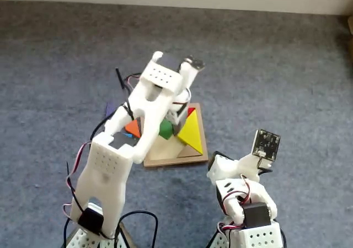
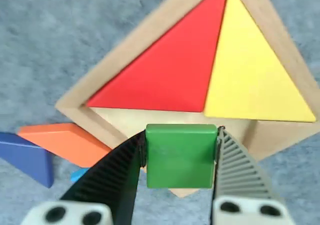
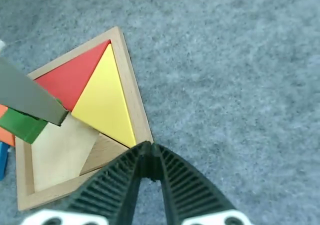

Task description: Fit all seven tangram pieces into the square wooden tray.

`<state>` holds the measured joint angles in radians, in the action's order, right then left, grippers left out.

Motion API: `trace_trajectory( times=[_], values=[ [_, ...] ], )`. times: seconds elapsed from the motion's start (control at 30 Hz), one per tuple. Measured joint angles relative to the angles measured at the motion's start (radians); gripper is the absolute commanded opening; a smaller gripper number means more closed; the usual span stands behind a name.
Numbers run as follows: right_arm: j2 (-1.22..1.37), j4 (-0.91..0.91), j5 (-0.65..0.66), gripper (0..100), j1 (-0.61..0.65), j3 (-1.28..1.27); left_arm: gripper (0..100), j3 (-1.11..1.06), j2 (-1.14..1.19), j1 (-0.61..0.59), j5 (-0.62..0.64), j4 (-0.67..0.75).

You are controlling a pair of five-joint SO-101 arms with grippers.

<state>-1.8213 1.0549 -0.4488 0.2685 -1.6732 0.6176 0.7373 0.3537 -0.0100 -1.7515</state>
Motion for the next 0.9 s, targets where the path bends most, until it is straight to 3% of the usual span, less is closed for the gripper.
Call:
trace_trajectory(
  times=[0.2,0.43,0.7,0.9],
  values=[
    [0.000,0.000,0.000,0.5,0.000,0.000,13,-0.054,0.000,0.058,0.060,0.000],
    [0.000,0.000,0.000,0.5,0.000,0.000,34,-0.101,0.000,0.081,0.060,0.015],
    [0.000,0.000,0.000,0.5,0.000,0.000,27,-0.101,0.000,0.086,0.060,0.015],
    [0.000,0.000,0.000,0.5,0.000,0.000,18,-0.101,-0.066,0.025,0.060,0.015]
  ],
)
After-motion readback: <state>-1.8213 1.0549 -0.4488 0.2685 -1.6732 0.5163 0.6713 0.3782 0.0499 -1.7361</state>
